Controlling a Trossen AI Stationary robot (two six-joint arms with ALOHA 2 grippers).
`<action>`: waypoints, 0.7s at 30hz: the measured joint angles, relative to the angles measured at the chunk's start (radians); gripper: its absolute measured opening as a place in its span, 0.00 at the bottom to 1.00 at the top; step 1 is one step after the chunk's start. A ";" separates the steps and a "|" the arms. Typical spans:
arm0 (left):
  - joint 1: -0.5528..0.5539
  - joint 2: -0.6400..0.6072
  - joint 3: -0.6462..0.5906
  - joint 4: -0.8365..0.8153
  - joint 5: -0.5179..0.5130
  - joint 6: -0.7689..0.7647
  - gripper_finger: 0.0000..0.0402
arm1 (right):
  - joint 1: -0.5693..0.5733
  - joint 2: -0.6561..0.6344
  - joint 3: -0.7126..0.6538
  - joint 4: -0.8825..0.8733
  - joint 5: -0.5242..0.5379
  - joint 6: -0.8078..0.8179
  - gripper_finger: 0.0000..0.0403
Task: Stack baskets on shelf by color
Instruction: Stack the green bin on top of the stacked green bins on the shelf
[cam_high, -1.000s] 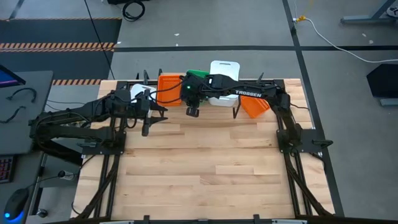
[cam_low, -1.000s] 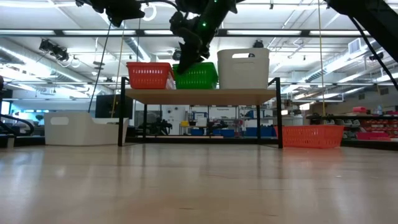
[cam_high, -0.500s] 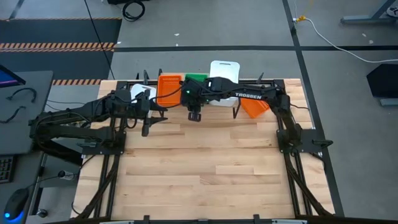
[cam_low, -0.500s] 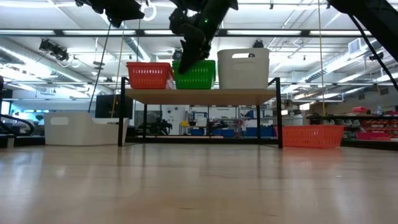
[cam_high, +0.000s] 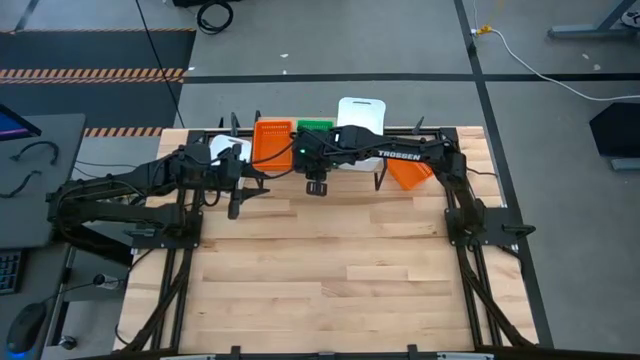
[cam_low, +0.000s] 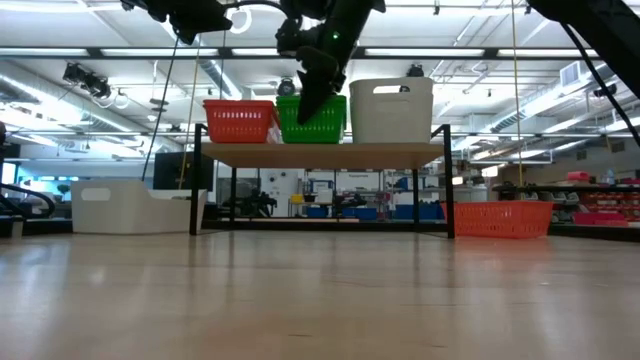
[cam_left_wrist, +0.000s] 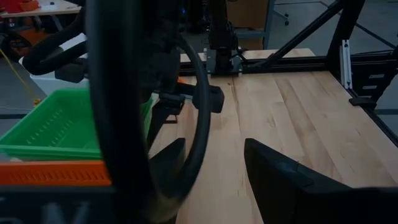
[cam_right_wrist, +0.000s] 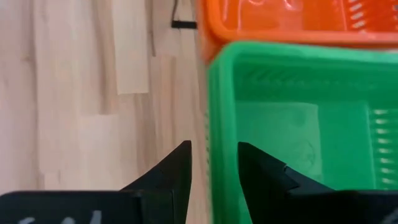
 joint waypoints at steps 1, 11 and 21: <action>0.000 0.000 0.000 0.000 0.000 0.000 0.43 | 0.000 0.000 0.000 -0.005 0.006 0.000 0.33; 0.000 0.000 0.000 0.000 0.000 0.000 0.43 | -0.001 0.000 0.000 -0.030 0.083 -0.020 0.33; 0.000 0.000 0.000 0.001 0.000 0.002 0.43 | 0.008 0.000 0.000 -0.037 0.108 -0.115 0.33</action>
